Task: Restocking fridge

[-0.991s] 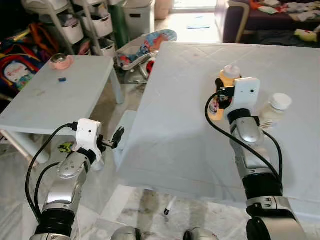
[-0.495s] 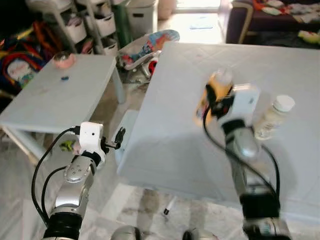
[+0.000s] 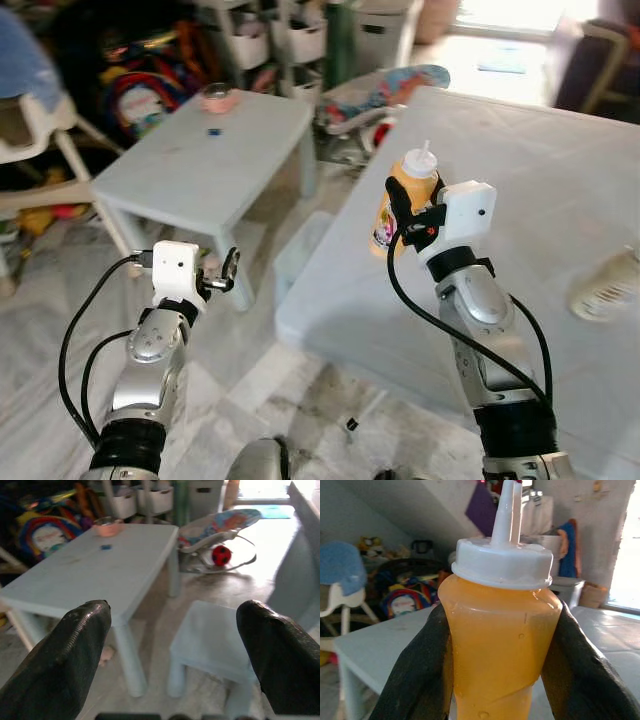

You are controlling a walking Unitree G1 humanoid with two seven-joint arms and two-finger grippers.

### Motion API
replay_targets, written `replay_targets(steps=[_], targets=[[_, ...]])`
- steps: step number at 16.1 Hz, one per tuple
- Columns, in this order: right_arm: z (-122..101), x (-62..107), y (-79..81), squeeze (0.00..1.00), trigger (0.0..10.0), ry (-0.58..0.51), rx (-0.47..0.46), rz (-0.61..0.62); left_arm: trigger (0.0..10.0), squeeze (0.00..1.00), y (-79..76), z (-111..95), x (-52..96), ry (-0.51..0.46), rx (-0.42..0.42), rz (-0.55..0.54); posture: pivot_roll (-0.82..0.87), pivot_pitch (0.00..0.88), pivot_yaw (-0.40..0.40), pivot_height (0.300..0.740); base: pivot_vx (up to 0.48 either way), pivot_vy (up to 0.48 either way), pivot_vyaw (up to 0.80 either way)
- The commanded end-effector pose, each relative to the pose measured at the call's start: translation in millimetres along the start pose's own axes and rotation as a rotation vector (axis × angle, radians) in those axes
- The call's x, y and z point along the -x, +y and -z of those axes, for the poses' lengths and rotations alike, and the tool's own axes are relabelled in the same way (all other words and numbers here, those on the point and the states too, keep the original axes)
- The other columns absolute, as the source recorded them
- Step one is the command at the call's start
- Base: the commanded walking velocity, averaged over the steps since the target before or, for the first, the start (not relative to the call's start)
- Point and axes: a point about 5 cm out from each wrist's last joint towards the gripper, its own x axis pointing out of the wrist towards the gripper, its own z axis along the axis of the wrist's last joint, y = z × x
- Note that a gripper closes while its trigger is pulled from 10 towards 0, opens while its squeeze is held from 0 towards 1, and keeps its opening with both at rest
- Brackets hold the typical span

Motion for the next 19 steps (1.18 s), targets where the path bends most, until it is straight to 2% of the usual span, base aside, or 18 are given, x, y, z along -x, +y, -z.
replay_targets(steps=[1,6,9,19], targets=[[-9.6,-1.3,2.2,0.0,10.0,-0.034,0.011,-0.014,10.0,0.0,3.1,-2.6,-1.8,-0.012,-0.011,-0.017,0.0,0.0,0.069,0.74,0.0,0.0,0.8],[-4.5,5.7,1.8,0.0,10.0,-0.014,0.014,-0.003,10.0,0.0,1.9,8.7,2.6,0.017,0.011,-0.038,-0.02,0.0,0.078,0.74,0.0,0.0,0.8],[-1.7,8.8,3.2,0.0,10.0,0.0,0.007,-0.003,10.0,0.0,-2.3,5.5,-1.4,0.004,0.012,-0.033,-0.01,0.0,0.073,0.74,0.0,0.0,0.8],[-5.4,3.9,20.3,0.0,10.0,-0.006,-0.049,-0.125,10.0,0.0,1.5,5.6,-5.6,-0.001,0.001,-0.085,-0.01,0.0,0.066,0.74,0.0,0.0,0.8]])
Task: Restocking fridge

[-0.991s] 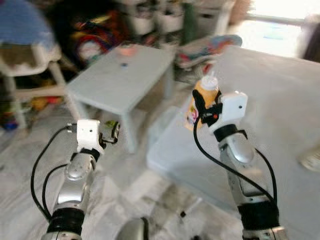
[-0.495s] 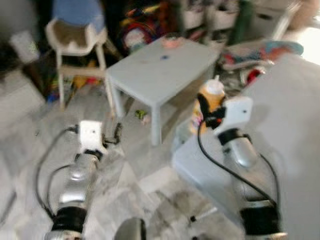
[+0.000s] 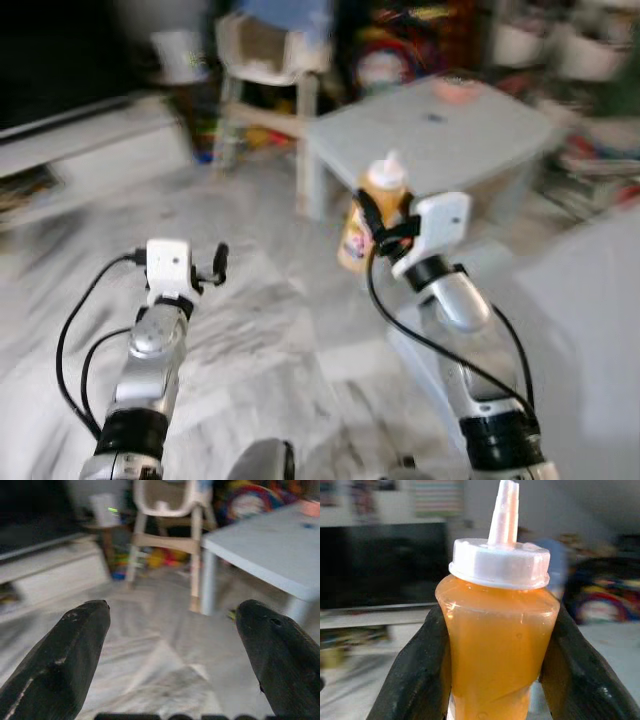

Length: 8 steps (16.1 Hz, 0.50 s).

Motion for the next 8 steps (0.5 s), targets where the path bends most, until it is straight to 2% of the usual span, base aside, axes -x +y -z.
replay_targets(steps=[1,6,8], targets=[[-6.3,-0.5,-4.8,0.0,10.0,-0.021,0.013,0.008,10.0,0.0,-0.6,0.9,-0.2,0.003,-0.005,-0.014,0.0,0.0,0.067,0.74,0.0,0.0,0.8],[-6.4,-2.7,-4.7,0.0,10.0,-0.023,0.016,0.002,10.0,0.0,-0.7,1.7,-2.1,0.006,-0.012,-0.022,0.0,0.0,0.07,0.74,0.0,0.0,0.8],[-5.2,-3.8,-4.3,0.0,10.0,-0.02,0.047,0.003,10.0,0.0,-1.3,1.0,-4.4,0.006,-0.004,-0.028,0.0,0.0,0.069,0.74,0.0,0.0,0.8]])
